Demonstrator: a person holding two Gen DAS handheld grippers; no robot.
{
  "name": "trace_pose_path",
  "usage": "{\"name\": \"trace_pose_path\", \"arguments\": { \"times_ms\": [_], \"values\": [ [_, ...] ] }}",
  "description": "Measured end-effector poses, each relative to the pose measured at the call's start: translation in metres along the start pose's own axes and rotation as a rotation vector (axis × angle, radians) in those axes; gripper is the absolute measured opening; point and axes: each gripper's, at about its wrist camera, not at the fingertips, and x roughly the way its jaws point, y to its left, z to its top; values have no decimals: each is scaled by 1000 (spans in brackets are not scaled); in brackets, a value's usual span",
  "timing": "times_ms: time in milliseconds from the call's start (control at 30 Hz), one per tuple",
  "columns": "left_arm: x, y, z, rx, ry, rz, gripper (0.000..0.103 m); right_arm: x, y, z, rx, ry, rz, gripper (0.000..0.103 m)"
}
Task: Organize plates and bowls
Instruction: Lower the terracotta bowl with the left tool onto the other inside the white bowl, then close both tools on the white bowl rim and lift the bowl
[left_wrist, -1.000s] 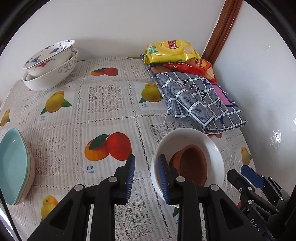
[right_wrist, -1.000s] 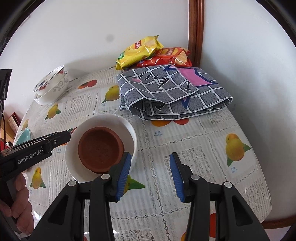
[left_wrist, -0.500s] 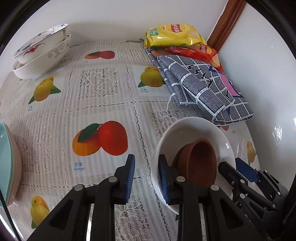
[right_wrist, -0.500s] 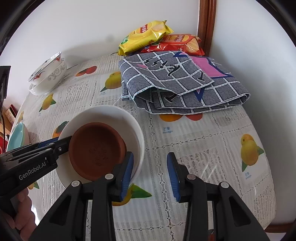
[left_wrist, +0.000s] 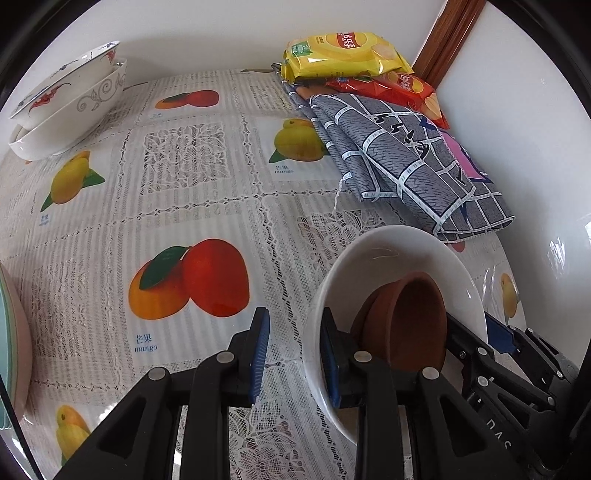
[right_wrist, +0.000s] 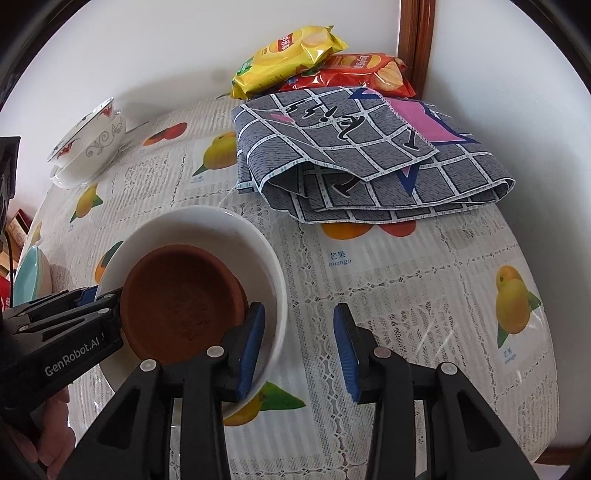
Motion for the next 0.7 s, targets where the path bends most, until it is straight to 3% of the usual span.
{"name": "trace_pose_path", "arguments": {
  "times_ms": [200,400,467,533,567,700],
  "values": [
    [2,-1,0,8,2,-7,26,0,2,0,-16,-27,-18,39],
    [2,-7,-3,21,-5,-38,11,-1,2,0,-9,-28,-11,38],
    [1,-9,-4,21,-22,-25,11,0,1,0,8,-14,11,31],
    [0,-10,-4,24,-25,-28,10,1,2,0,25,-7,58,15],
    [0,-9,-4,20,-25,-33,10,0,3,0,30,-6,67,12],
    [-1,-8,-5,14,-29,-37,10,-1,6,-2,50,-19,50,11]
  ]
}}
